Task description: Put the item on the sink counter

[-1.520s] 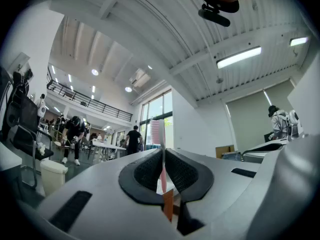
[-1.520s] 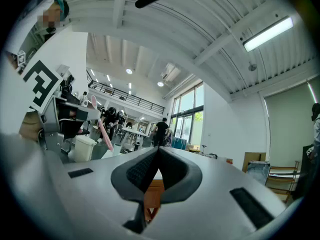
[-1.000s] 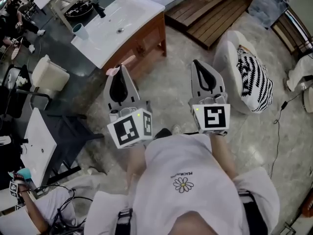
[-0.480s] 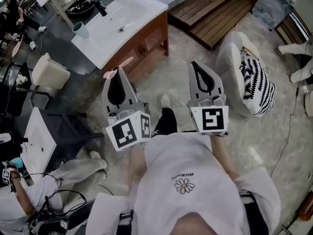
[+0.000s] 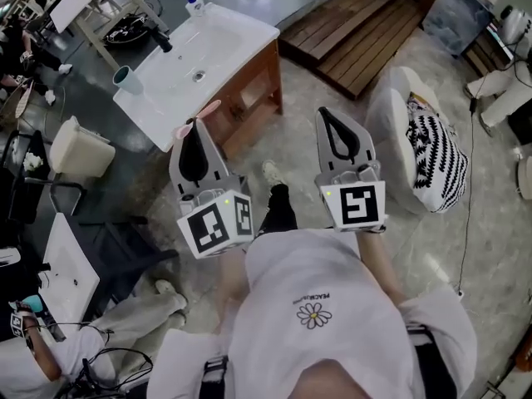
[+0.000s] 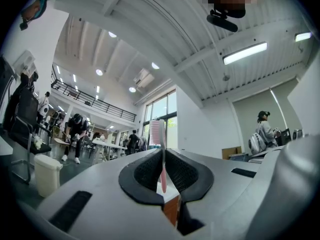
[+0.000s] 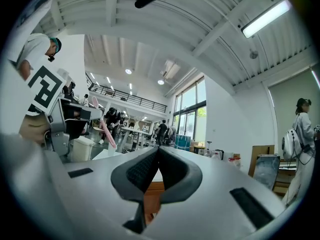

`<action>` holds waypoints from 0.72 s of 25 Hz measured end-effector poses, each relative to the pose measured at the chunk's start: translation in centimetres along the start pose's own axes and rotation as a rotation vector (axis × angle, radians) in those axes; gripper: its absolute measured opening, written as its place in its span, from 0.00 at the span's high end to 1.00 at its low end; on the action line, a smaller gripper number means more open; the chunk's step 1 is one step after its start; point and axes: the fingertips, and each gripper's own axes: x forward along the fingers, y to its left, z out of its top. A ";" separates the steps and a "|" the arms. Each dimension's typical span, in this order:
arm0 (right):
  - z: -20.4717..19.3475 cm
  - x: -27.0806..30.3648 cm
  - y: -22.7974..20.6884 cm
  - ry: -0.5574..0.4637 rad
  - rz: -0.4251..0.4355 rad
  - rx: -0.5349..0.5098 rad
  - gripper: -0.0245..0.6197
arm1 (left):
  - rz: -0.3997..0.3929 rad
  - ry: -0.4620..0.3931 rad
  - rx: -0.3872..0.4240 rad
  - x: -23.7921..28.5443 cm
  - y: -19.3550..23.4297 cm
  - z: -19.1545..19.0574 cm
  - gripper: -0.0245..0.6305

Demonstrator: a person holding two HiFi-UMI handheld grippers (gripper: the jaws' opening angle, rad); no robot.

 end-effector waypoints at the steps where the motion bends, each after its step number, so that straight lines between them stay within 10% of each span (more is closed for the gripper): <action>1: -0.3 1.0 -0.3 0.004 -0.001 0.005 0.95 | -0.004 0.001 0.002 1.0 0.0 -0.2 0.92; 18: -0.1 28.8 2.2 -0.022 0.190 -0.033 0.95 | 0.115 0.012 -0.021 21.5 11.1 -3.1 0.92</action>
